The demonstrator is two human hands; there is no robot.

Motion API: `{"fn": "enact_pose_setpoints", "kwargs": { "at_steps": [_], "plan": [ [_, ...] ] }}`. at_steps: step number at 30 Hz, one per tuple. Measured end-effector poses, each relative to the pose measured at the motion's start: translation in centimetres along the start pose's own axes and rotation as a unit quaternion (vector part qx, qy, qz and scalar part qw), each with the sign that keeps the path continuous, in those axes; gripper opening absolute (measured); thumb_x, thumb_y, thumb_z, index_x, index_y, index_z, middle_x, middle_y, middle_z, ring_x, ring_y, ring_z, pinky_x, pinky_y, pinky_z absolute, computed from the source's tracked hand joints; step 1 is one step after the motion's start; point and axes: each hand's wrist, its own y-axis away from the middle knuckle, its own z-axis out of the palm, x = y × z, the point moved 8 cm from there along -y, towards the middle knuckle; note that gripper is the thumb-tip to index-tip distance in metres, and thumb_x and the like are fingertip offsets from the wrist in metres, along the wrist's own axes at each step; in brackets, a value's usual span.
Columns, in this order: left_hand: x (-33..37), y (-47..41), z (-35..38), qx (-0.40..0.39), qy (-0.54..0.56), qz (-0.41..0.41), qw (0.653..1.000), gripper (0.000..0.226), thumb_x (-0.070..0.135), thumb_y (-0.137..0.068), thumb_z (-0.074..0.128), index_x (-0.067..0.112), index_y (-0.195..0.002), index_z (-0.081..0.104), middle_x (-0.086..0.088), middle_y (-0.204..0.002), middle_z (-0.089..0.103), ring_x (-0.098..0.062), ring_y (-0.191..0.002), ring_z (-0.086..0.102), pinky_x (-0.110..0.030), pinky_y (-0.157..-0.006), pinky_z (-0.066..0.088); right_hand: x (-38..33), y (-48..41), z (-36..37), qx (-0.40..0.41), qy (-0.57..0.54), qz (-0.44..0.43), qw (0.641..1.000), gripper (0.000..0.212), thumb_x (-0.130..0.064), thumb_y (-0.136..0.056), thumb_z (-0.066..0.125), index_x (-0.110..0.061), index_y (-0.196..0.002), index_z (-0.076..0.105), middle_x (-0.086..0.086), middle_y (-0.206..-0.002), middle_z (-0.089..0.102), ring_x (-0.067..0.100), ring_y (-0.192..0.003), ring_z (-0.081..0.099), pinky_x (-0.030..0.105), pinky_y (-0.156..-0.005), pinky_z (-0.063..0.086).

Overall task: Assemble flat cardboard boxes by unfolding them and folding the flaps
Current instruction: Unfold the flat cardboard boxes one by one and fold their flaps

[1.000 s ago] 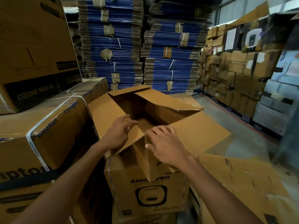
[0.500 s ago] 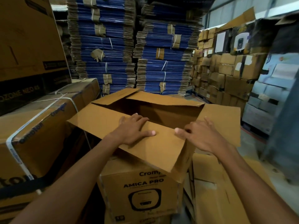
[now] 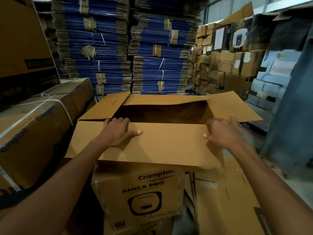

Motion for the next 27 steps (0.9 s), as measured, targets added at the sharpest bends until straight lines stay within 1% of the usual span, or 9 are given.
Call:
{"fn": "enact_pose_setpoints", "kwargs": {
  "at_steps": [2,6,10,13,17,20,22,24,27],
  "plan": [
    [1.2,0.1,0.2,0.025,0.024,-0.002,0.999,0.089,0.092,-0.078,0.023,0.021,-0.123,0.053,-0.003,-0.122,0.055,-0.026,-0.119,0.048,-0.052,-0.112,0.024,-2.4,0.1,0.2,0.006,-0.046,-0.049,0.998,0.036,-0.039,-0.095,0.065,-0.024,-0.128,0.058,-0.002,-0.114,0.066,0.02,-0.122,0.058,0.053,-0.125,0.002],
    [5.4,1.1,0.3,0.076,0.006,0.007,0.997,0.068,0.084,-0.088,0.027,0.022,-0.105,0.051,0.003,-0.104,0.05,-0.022,-0.104,0.048,-0.047,-0.101,0.029,-8.8,0.3,1.6,0.019,-0.092,-0.122,0.988,0.062,-0.054,-0.096,0.057,-0.021,-0.148,0.044,0.005,-0.144,0.054,0.025,-0.139,0.043,0.049,-0.125,0.015],
    [7.6,2.4,0.3,0.101,-0.015,0.015,0.995,0.065,0.074,-0.097,0.021,0.02,-0.107,0.055,0.003,-0.1,0.052,-0.021,-0.097,0.051,-0.046,-0.095,0.036,-13.6,0.4,2.6,0.045,-0.122,-0.164,0.978,0.057,-0.056,-0.103,0.04,-0.022,-0.148,0.043,0.005,-0.148,0.051,0.025,-0.141,0.039,0.047,-0.124,0.017],
    [6.0,3.0,-0.4,0.098,0.013,0.028,0.995,0.06,0.068,-0.102,0.019,0.023,-0.102,0.058,0.003,-0.092,0.06,-0.018,-0.086,0.056,-0.043,-0.089,0.042,-14.3,0.7,3.0,0.079,-0.15,-0.165,0.972,0.048,-0.048,-0.105,0.041,-0.023,-0.144,0.047,0.002,-0.143,0.054,0.021,-0.136,0.042,0.043,-0.121,0.023],
    [1.1,3.8,-2.4,0.139,0.026,-0.018,0.99,0.062,0.066,-0.103,0.027,0.019,-0.124,0.061,-0.004,-0.119,0.065,-0.021,-0.112,0.06,-0.043,-0.104,0.041,-13.7,0.6,3.7,0.092,-0.149,-0.169,0.97,0.046,-0.047,-0.105,0.04,-0.024,-0.144,0.047,-0.002,-0.139,0.054,0.018,-0.131,0.042,0.04,-0.118,0.023],
    [-2.2,4.7,-5.7,0.217,0.001,-0.047,0.975,0.056,0.059,-0.103,0.038,0.016,-0.135,0.055,-0.01,-0.136,0.058,-0.026,-0.131,0.051,-0.046,-0.114,0.035,-13.7,0.5,4.0,0.105,-0.145,-0.175,0.968,0.046,-0.048,-0.105,0.04,-0.024,-0.143,0.049,-0.003,-0.136,0.055,0.018,-0.128,0.043,0.04,-0.117,0.023],
    [-5.2,5.0,-7.4,0.238,-0.021,-0.094,0.967,0.056,0.055,-0.102,0.042,0.013,-0.139,0.052,-0.015,-0.143,0.054,-0.03,-0.14,0.042,-0.051,-0.121,0.026,-13.4,0.8,4.3,0.123,-0.148,-0.171,0.966,0.045,-0.048,-0.104,0.042,-0.023,-0.141,0.051,-0.002,-0.135,0.057,0.019,-0.127,0.045,0.042,-0.117,0.025],
    [-8.3,5.3,-7.8,0.211,-0.021,-0.165,0.963,0.061,0.057,-0.101,0.043,0.013,-0.143,0.048,-0.016,-0.147,0.052,-0.031,-0.144,0.038,-0.054,-0.124,0.018,-12.8,1.0,4.5,0.141,-0.149,-0.166,0.965,0.045,-0.048,-0.104,0.04,-0.021,-0.137,0.055,0.0,-0.131,0.059,0.021,-0.125,0.048,0.044,-0.116,0.028],
    [-10.3,6.0,-5.6,0.115,-0.014,-0.233,0.966,0.077,0.069,-0.097,0.039,0.017,-0.153,0.034,-0.016,-0.155,0.042,-0.035,-0.147,0.032,-0.061,-0.122,0.014,-12.5,1.0,4.4,0.168,-0.145,-0.166,0.961,0.047,-0.049,-0.101,0.036,-0.02,-0.128,0.061,0.001,-0.119,0.065,0.021,-0.113,0.054,0.044,-0.107,0.036]
  ]
}}
